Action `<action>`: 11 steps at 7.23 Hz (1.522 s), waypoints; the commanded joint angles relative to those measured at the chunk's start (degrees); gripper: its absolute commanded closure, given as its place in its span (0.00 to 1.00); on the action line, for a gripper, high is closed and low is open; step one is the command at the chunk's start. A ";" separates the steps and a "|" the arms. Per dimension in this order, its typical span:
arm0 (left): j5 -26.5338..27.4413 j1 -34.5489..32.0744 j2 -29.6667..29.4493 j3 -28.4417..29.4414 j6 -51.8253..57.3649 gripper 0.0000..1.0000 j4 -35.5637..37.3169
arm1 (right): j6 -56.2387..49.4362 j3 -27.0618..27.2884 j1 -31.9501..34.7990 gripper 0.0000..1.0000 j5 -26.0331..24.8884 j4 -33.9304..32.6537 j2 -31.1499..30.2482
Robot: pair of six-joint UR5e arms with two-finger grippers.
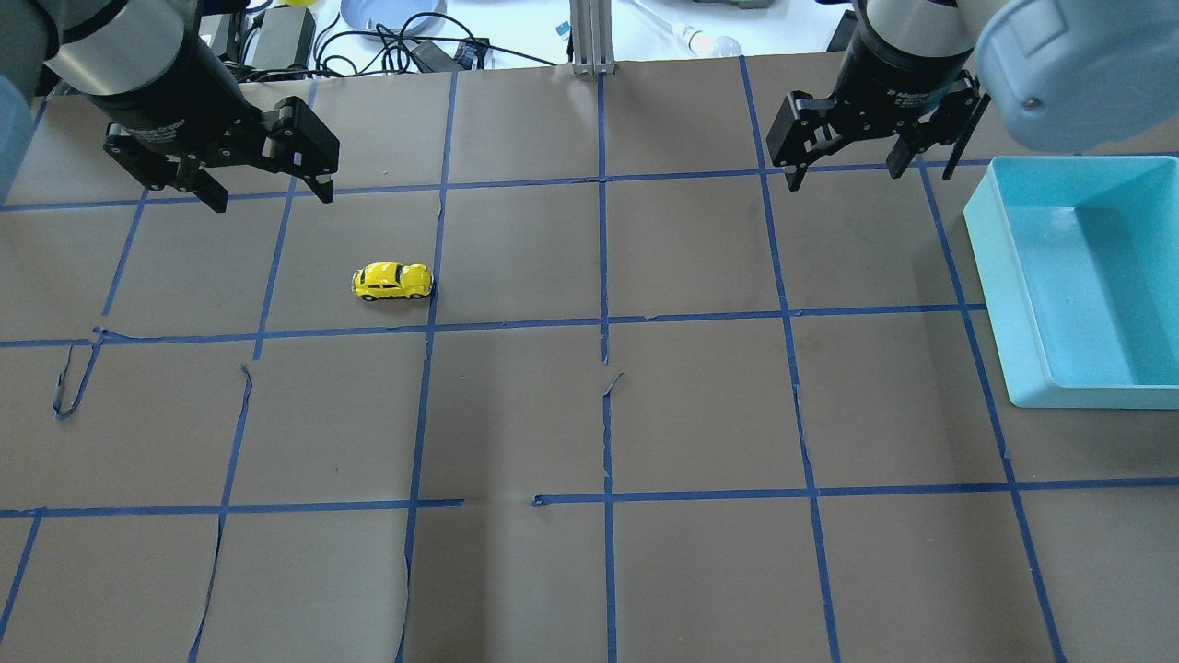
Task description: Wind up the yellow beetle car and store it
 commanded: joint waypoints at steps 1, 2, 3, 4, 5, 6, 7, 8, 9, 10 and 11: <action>-0.63 -0.05 -0.51 1.82 -1.58 0.00 -0.95 | 0.00 0.00 -0.03 0.00 0.00 0.00 -0.09; -0.63 -0.23 -0.51 2.43 -1.93 0.00 -1.47 | 0.00 0.00 0.06 0.00 0.00 0.00 0.00; -0.63 -0.23 -0.59 2.69 -1.84 0.00 -2.00 | 0.00 0.00 -0.03 0.00 0.00 0.00 0.00; -0.37 -0.23 -0.59 2.52 -1.75 0.00 -2.01 | 0.00 0.00 0.06 0.00 0.00 0.00 0.00; -0.28 -0.23 -0.59 2.70 -1.23 0.00 -2.01 | 0.00 0.00 0.06 0.00 0.00 0.00 0.00; -0.72 -0.23 -0.68 2.61 -1.49 0.00 -2.01 | 0.00 0.00 0.06 0.00 0.00 0.00 0.00; -0.64 -0.23 -0.51 2.26 -1.49 0.00 -2.09 | 0.00 0.00 0.06 0.00 0.00 0.00 0.00; -0.37 -0.23 -0.51 2.08 -1.23 0.00 -2.09 | 0.00 0.00 -0.03 0.00 0.00 0.00 0.00; -0.28 -0.23 -0.51 2.43 -1.14 0.00 -2.79 | 0.00 0.00 -0.03 0.00 0.00 0.00 0.00; -0.54 -0.23 -0.59 2.61 -1.23 0.00 -3.06 | 0.00 0.00 -0.03 0.00 0.00 0.00 0.00; -0.37 -0.23 -0.68 2.52 -1.23 0.00 -3.15 | 0.00 0.09 0.06 0.00 0.00 0.00 0.00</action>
